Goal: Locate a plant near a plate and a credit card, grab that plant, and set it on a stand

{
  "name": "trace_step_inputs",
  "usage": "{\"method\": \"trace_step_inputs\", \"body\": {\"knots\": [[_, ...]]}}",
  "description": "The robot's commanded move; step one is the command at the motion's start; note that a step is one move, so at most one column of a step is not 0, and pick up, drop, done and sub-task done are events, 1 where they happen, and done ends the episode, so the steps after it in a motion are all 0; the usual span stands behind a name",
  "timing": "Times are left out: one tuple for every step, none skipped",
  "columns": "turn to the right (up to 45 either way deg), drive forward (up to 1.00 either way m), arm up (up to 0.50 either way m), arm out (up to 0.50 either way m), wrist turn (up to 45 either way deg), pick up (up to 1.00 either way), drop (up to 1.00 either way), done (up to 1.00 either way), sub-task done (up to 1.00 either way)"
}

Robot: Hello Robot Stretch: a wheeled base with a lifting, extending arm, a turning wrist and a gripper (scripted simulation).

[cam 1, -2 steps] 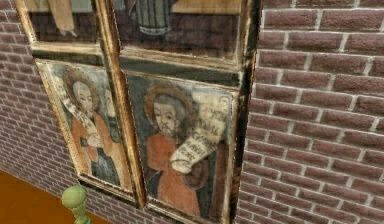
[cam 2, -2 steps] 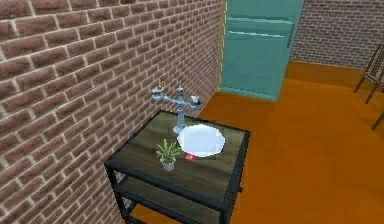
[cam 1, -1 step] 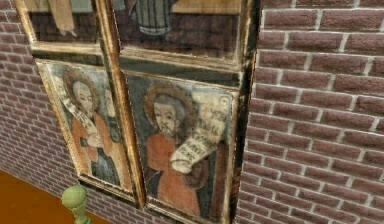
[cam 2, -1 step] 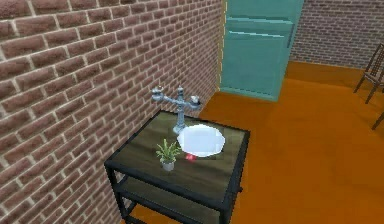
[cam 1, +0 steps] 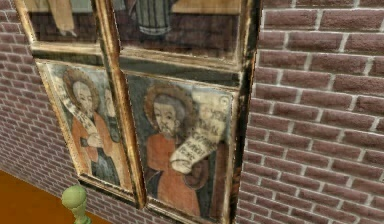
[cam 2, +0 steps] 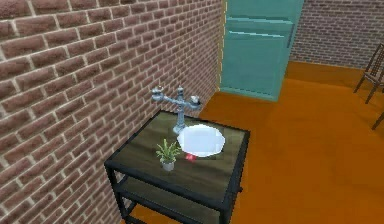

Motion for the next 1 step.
{"method": "trace_step_inputs", "body": {"knots": [[0.0,0.0,0.0,0.42,0.0,0.0,0.0,0.0,0.0]]}}
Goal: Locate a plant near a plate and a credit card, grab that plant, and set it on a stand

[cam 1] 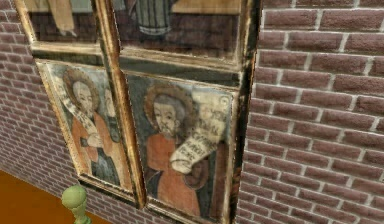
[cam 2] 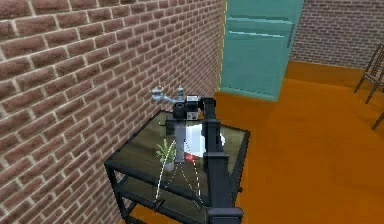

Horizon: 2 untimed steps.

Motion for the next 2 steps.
{"method": "trace_step_inputs", "body": {"knots": [[0.0,0.0,0.0,0.0,45.0,0.0,0.0,0.0,0.0],[0.0,0.0,0.0,0.0,45.0,0.0,0.0,0.0,0.0]]}}
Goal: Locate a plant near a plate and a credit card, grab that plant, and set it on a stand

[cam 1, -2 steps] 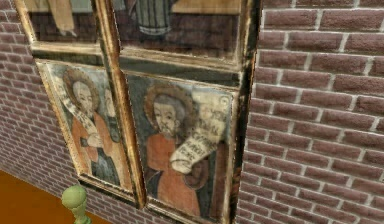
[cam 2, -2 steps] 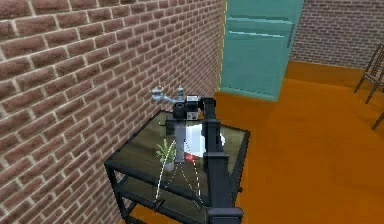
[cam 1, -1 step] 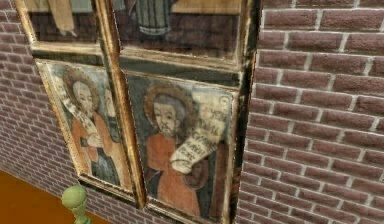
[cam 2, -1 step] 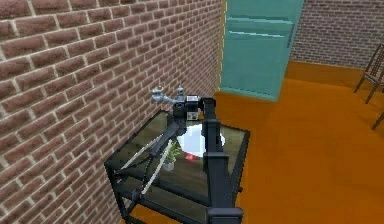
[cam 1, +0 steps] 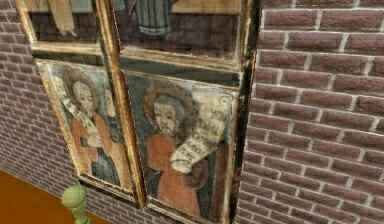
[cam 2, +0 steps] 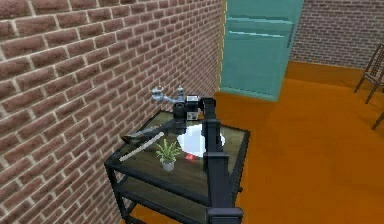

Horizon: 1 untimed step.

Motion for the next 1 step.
{"method": "trace_step_inputs", "body": {"knots": [[0.0,0.0,0.0,0.0,45.0,0.0,0.0,0.0,0.0]]}}
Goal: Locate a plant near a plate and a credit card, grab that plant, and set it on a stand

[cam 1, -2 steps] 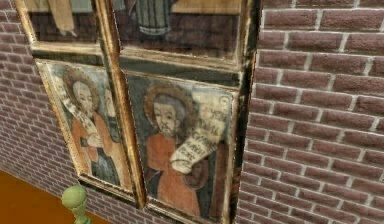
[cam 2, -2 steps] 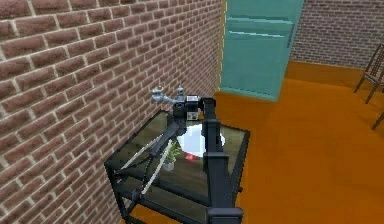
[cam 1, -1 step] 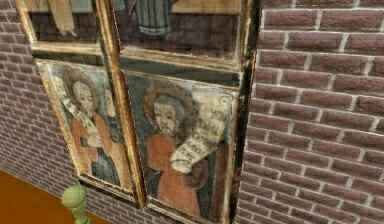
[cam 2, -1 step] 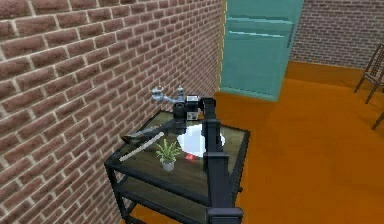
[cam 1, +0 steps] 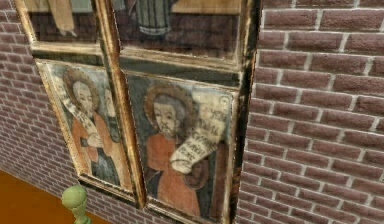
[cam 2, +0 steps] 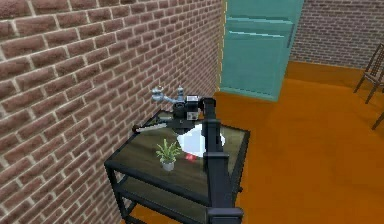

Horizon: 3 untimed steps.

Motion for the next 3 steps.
{"method": "trace_step_inputs", "body": {"knots": [[0.0,0.0,0.0,0.0,24.0,0.0,0.0,0.0,0.0],[0.0,0.0,-0.3,0.0,0.0,0.0,0.0,0.0,0.0],[0.0,0.0,0.0,0.0,0.0,1.0,0.0,0.0,0.0]]}}
